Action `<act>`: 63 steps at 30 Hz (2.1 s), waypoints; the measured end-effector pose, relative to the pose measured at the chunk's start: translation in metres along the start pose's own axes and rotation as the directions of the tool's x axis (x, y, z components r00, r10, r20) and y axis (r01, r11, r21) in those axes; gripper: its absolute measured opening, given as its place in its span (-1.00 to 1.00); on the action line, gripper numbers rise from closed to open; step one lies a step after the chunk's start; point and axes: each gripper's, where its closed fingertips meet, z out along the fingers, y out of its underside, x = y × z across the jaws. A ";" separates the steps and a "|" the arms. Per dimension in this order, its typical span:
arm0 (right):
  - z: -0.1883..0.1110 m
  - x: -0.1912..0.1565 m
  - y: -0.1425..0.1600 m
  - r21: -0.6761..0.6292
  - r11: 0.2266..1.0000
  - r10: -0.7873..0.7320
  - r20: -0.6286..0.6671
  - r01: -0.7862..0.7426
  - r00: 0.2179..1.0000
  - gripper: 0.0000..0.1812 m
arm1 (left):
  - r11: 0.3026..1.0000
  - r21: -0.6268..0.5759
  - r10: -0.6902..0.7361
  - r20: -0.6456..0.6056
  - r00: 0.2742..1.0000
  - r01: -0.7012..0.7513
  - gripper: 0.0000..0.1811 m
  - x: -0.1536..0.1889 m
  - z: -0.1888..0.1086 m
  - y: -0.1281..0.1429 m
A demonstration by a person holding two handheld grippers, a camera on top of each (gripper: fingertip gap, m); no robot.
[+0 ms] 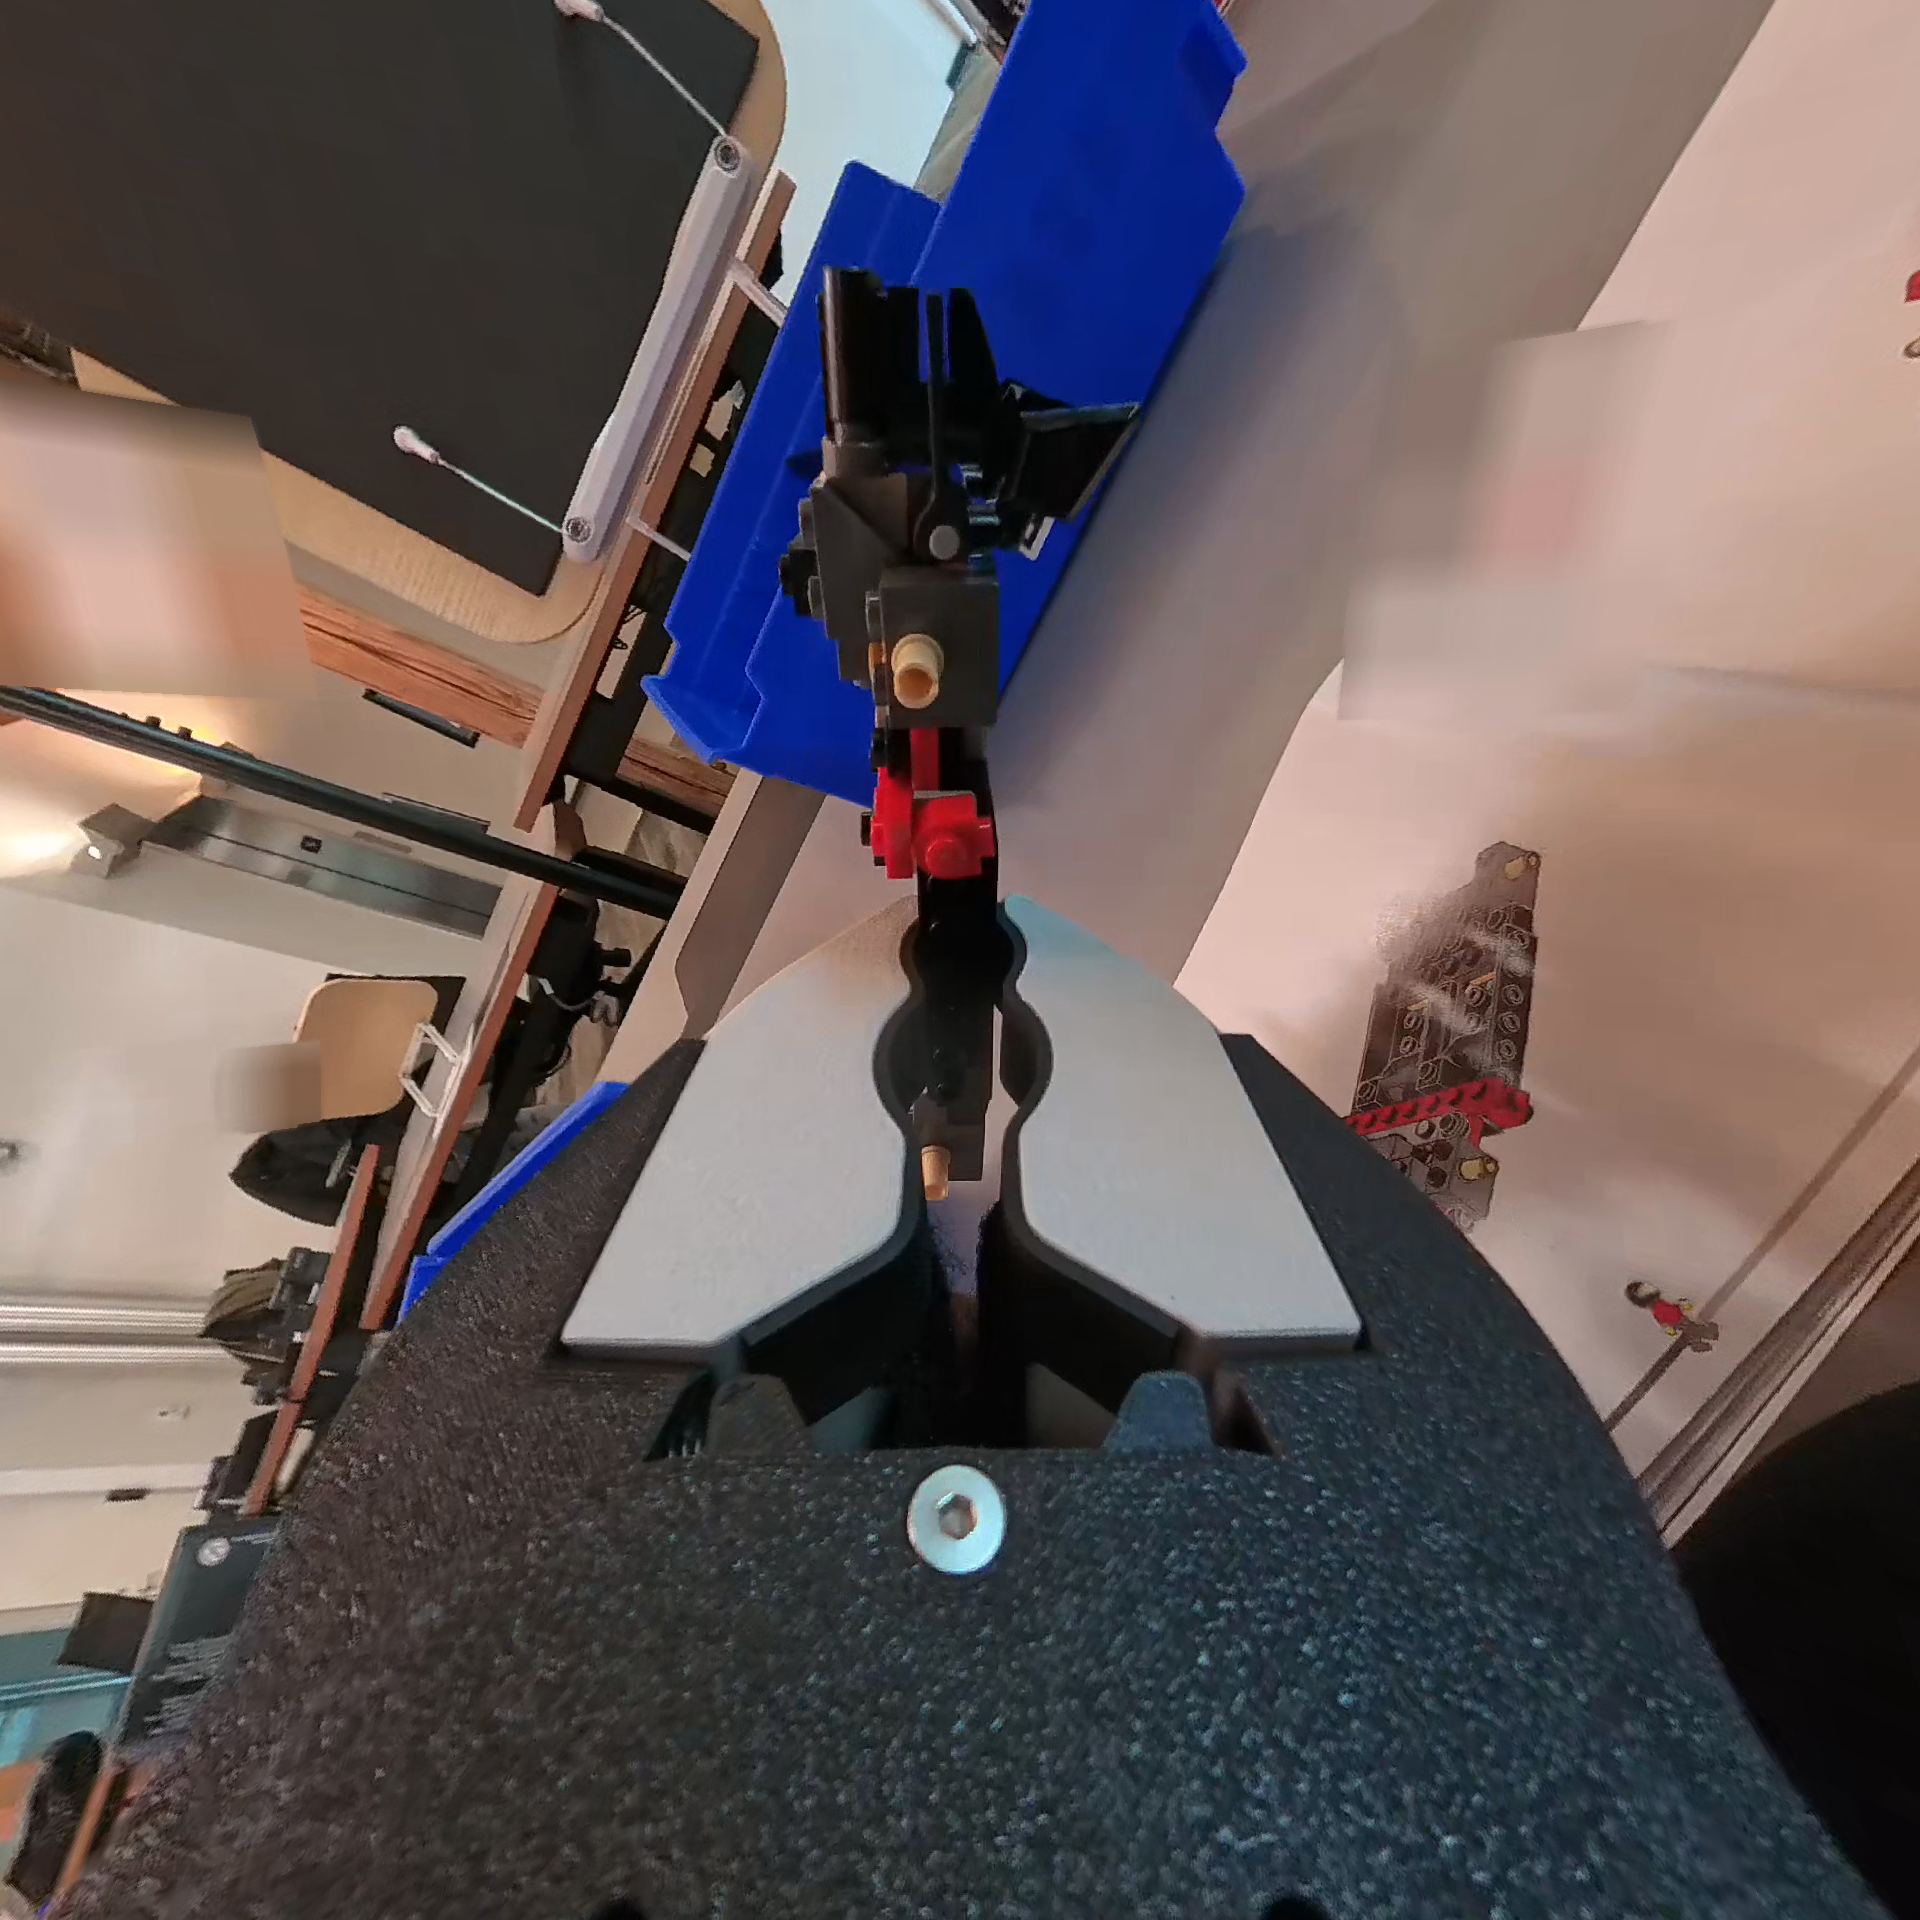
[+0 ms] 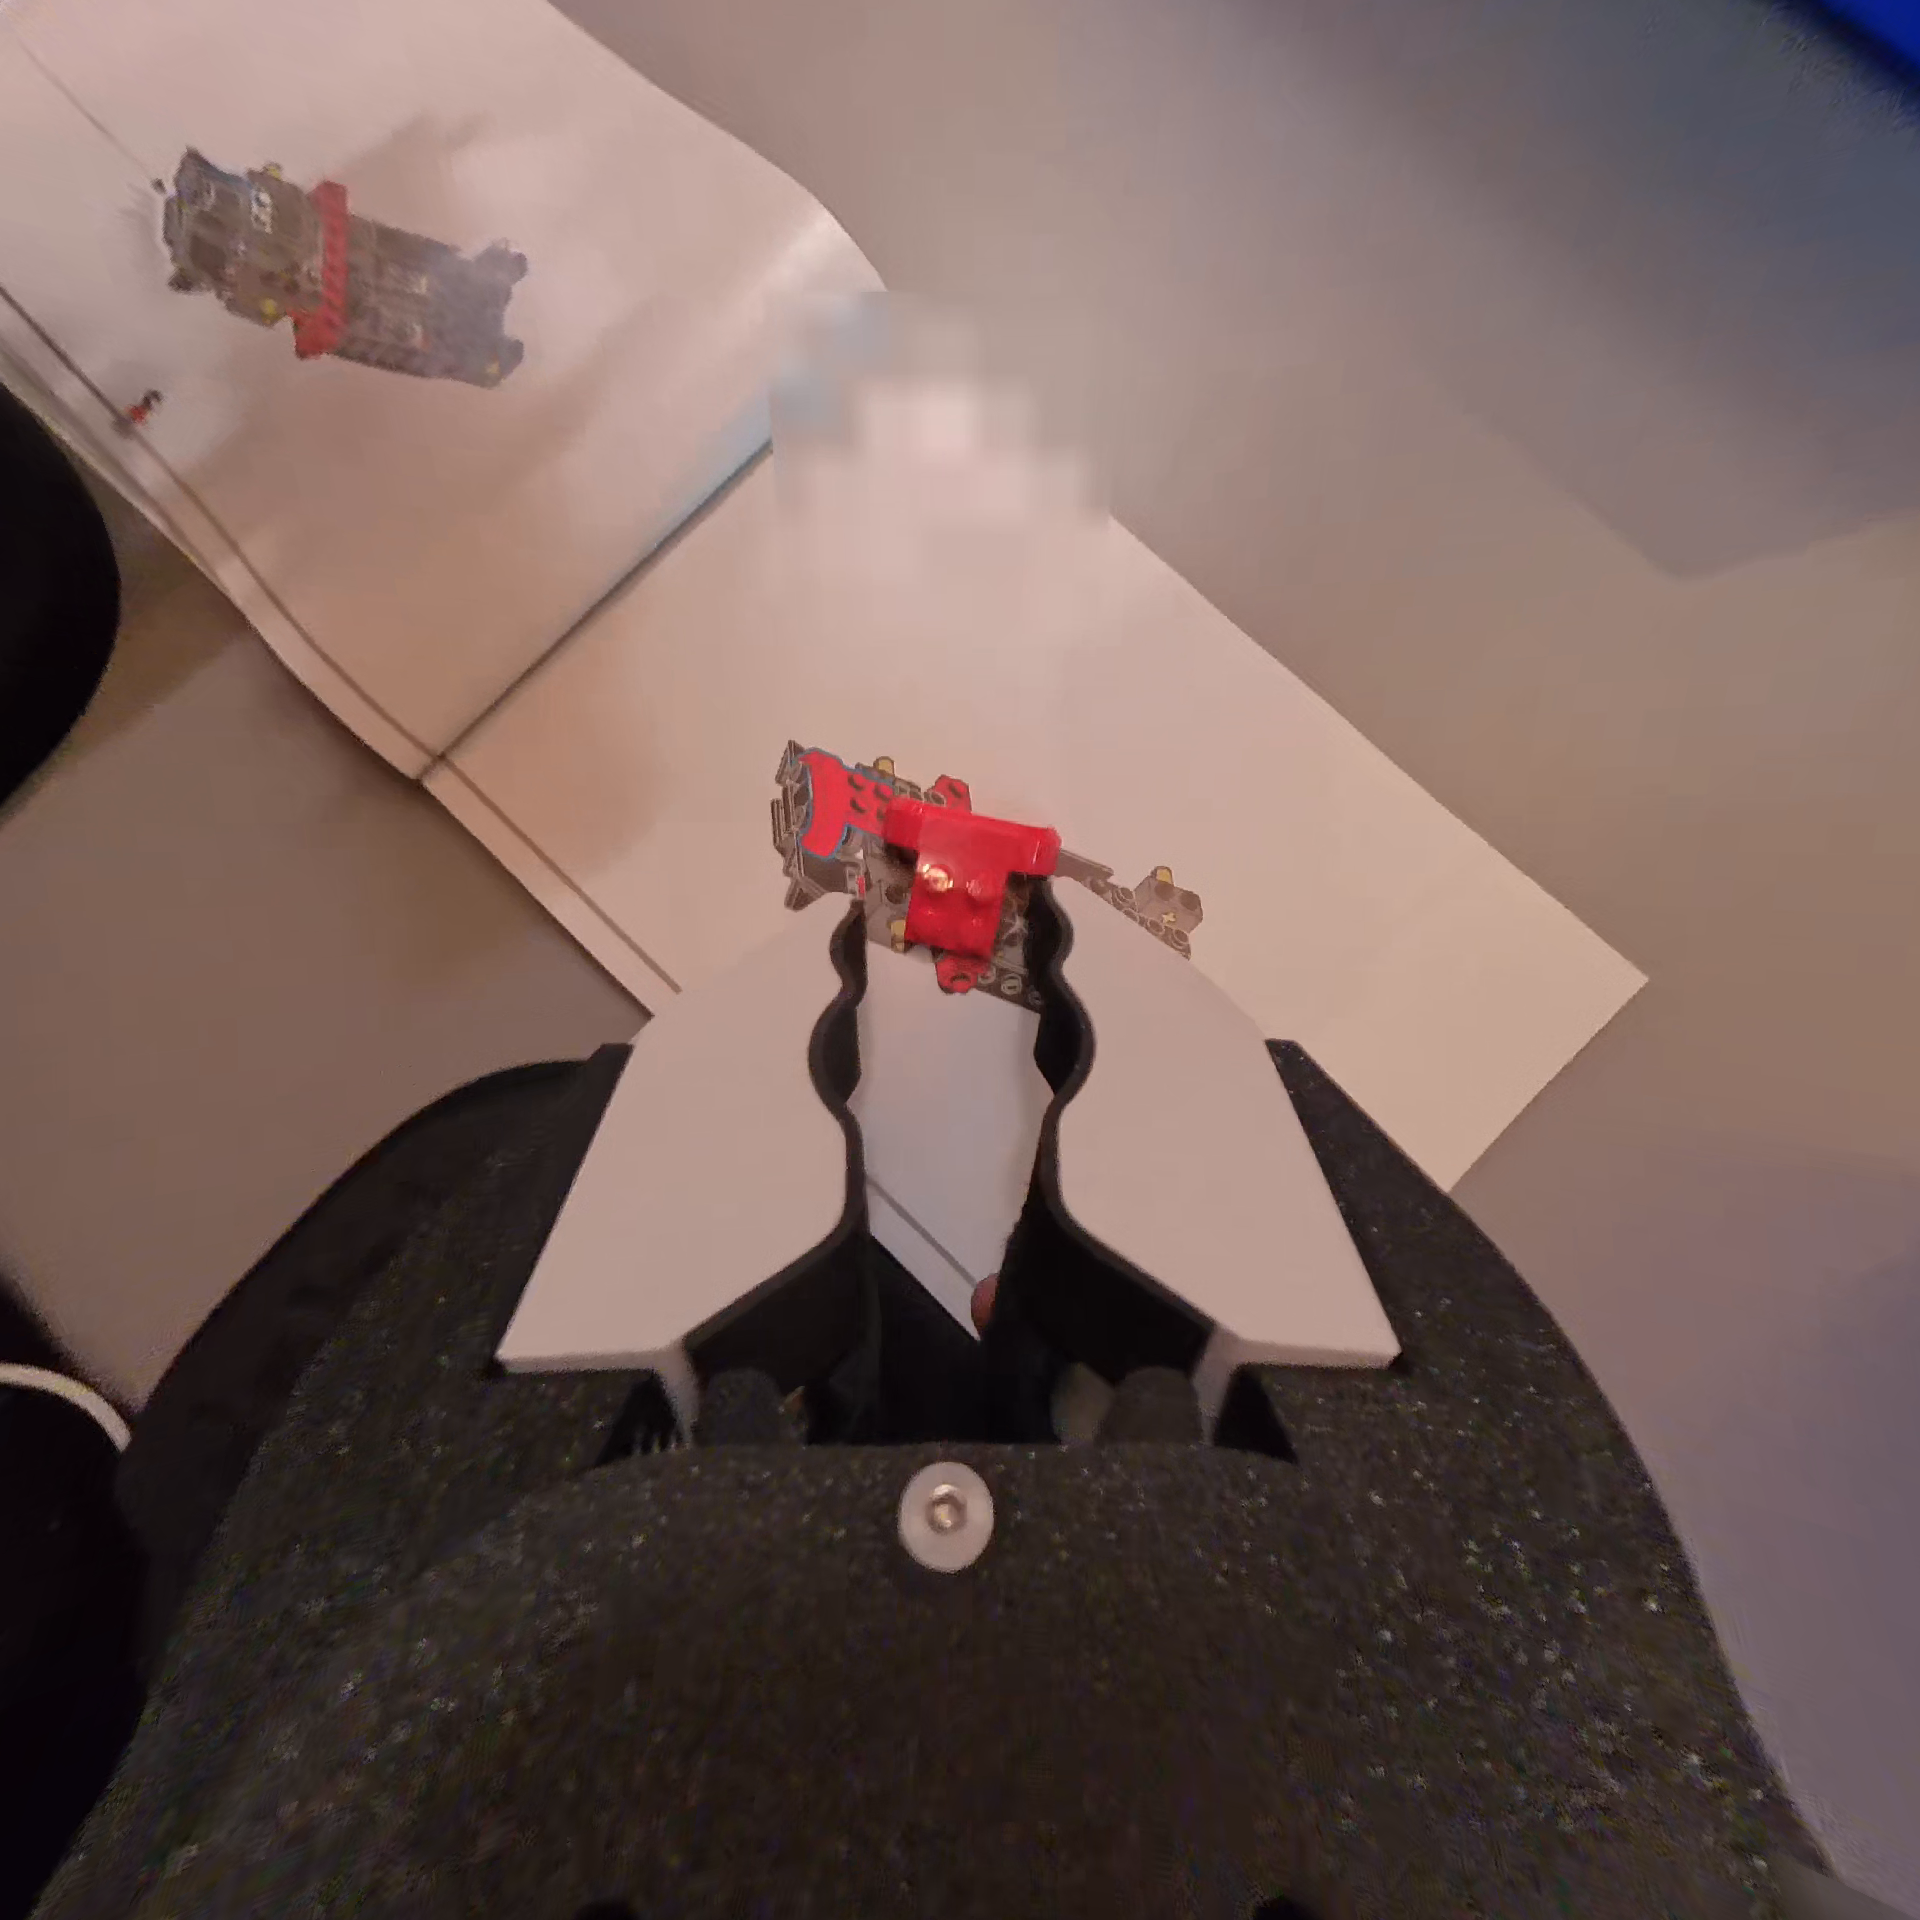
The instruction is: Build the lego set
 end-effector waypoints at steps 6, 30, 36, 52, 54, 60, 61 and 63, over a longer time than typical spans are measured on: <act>0.004 -0.003 -0.004 0.021 1.000 -0.017 0.010 0.017 1.000 -0.81 | 0.997 -0.017 0.077 0.022 0.997 -0.077 -0.91 0.002 0.000 -0.001; -0.048 0.001 -0.050 0.219 0.975 -0.086 0.307 0.017 0.948 -0.82 | 0.936 -0.072 0.347 0.041 0.937 -0.344 -0.91 0.015 0.006 0.008; -0.047 -0.006 -0.065 0.223 0.970 -0.163 0.307 0.096 0.938 -0.82 | 0.903 -0.077 0.425 0.030 0.905 -0.422 -0.91 0.029 0.012 0.003; -0.037 -0.027 -0.077 0.171 0.970 -0.226 0.376 0.172 0.899 -0.82 | 0.805 -0.075 0.593 0.064 0.803 -0.589 -0.91 0.047 0.023 -0.016; -0.032 -0.028 -0.079 0.147 0.969 -0.239 0.359 0.198 0.902 -0.82 | 0.801 -0.075 0.599 0.076 0.797 -0.594 -0.91 0.047 0.023 -0.017; -0.023 -0.036 -0.084 0.098 0.966 -0.259 0.359 0.240 0.897 -0.82 | 0.793 -0.060 0.609 0.091 0.788 -0.606 -0.91 0.048 0.023 -0.018; -0.023 -0.038 -0.085 0.090 0.966 -0.259 0.365 0.243 0.894 -0.82 | 0.792 -0.058 0.610 0.094 0.787 -0.607 -0.91 0.048 0.023 -0.019; -0.021 -0.039 -0.086 0.066 0.966 -0.255 0.368 0.249 0.894 -0.82 | 0.789 -0.054 0.615 0.101 0.782 -0.613 -0.91 0.048 0.022 -0.020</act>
